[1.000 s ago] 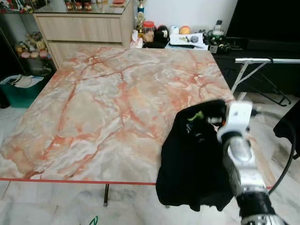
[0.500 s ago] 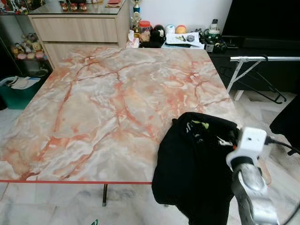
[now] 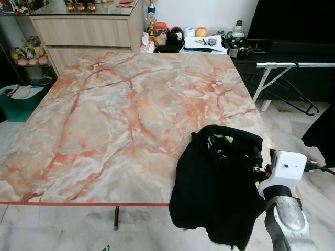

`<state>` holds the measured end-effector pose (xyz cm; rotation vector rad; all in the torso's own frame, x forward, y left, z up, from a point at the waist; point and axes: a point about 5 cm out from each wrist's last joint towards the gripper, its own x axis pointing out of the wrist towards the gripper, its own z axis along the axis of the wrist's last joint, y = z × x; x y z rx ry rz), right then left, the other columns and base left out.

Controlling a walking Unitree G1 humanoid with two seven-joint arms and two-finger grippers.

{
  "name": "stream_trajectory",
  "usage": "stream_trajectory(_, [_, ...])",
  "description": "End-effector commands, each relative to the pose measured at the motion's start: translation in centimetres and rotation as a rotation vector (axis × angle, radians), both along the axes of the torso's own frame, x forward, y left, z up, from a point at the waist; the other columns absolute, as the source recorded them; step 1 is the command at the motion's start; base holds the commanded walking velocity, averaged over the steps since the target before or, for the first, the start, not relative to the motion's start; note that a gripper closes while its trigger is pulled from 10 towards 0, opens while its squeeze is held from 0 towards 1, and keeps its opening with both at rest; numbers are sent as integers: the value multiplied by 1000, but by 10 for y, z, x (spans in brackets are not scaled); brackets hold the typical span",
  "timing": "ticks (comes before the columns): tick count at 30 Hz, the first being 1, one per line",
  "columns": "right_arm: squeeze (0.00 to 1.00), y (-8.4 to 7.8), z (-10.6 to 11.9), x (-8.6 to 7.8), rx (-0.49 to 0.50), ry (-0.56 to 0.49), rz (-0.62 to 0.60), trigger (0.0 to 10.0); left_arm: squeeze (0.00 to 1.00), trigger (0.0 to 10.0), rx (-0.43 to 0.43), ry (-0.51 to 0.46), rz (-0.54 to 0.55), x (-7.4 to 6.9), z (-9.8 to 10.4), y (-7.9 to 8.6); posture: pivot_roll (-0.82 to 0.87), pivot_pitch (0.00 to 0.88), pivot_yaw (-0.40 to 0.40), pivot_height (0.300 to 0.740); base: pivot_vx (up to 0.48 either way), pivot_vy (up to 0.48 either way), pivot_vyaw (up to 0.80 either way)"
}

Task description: Hang hanger

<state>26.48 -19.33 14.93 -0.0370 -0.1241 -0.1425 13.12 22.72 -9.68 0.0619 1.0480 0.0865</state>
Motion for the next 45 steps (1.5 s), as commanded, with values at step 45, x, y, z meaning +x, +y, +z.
stream_trajectory(45, [0, 1, 0, -4, 41, -43, -33, 10000, 0, 10000, 67, 17, -28, -9, -1, 7, -26, 128, -7, 740, 0, -275, 61])
